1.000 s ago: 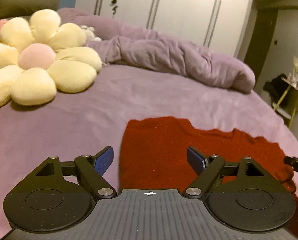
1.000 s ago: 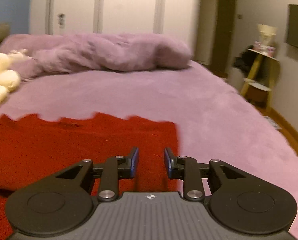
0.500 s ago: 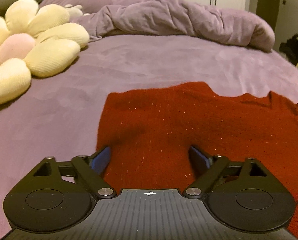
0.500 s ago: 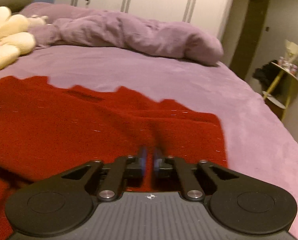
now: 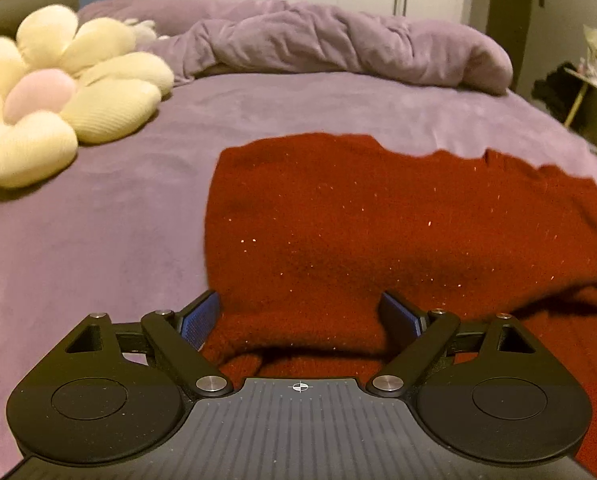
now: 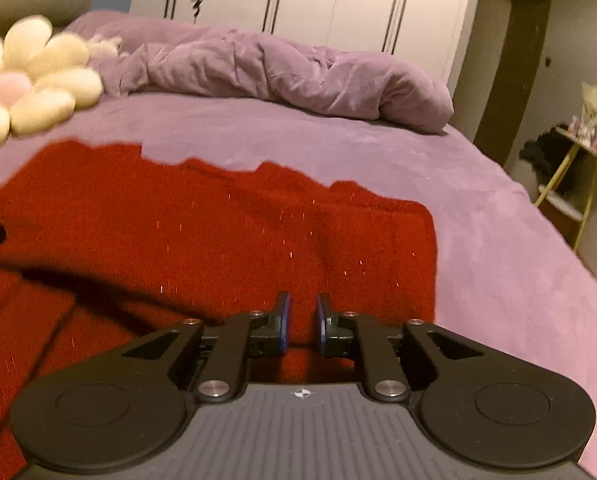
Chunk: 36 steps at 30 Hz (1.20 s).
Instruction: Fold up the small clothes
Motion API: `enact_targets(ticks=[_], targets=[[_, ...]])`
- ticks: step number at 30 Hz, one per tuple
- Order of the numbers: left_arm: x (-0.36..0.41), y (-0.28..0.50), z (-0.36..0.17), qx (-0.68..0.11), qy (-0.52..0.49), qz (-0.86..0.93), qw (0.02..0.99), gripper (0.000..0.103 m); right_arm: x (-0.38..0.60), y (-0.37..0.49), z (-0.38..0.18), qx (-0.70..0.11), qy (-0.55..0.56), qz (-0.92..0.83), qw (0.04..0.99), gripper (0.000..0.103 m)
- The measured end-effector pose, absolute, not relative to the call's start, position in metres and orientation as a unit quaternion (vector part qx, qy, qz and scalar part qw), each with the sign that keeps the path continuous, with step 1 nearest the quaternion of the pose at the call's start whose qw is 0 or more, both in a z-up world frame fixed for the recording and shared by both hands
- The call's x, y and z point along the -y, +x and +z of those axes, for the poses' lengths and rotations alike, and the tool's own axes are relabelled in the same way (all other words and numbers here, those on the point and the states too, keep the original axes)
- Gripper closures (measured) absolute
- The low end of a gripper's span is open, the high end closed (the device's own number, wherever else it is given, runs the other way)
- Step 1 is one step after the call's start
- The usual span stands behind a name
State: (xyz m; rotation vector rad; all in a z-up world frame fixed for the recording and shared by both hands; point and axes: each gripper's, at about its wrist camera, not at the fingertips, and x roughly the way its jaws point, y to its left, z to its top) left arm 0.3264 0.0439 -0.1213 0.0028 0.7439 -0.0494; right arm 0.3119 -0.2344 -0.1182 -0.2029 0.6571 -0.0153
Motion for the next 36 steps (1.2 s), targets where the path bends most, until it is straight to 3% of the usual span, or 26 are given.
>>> enact_targets(ticks=[13,18,20,23,27,31,34,36], targets=[[-0.058,0.354,-0.136,-0.387,-0.041,-0.017,0.921,0.0,0.23,0.333,-0.129,-0.315,-0.137,-0.014,0.939,0.09],[-0.06,0.335,-0.12,-0.383,-0.014,-0.018,0.923,0.0,0.26,0.312,-0.108,-0.338,-0.007,-0.002,0.941,0.089],[-0.063,0.327,-0.116,-0.384,-0.012,-0.019,0.923,0.0,0.274,0.302,-0.11,-0.355,0.047,-0.006,0.934,0.081],[-0.064,0.313,-0.111,-0.391,-0.015,-0.026,0.92,0.0,0.281,0.288,-0.109,-0.35,0.075,-0.005,0.934,0.081],[-0.062,0.286,-0.11,-0.399,0.011,-0.036,0.916,0.0,0.27,0.28,-0.106,-0.38,0.04,-0.02,0.924,0.08],[-0.067,0.251,-0.107,-0.406,0.019,-0.042,0.913,0.0,0.264,0.257,-0.103,-0.396,0.002,-0.018,0.918,0.072],[-0.076,0.219,-0.104,-0.42,0.008,-0.039,0.906,0.0,0.265,0.231,-0.095,-0.402,-0.015,-0.029,0.915,0.06],[-0.083,0.195,-0.102,-0.437,-0.007,-0.039,0.899,0.0,0.267,0.209,-0.09,-0.415,-0.012,-0.031,0.909,0.059]])
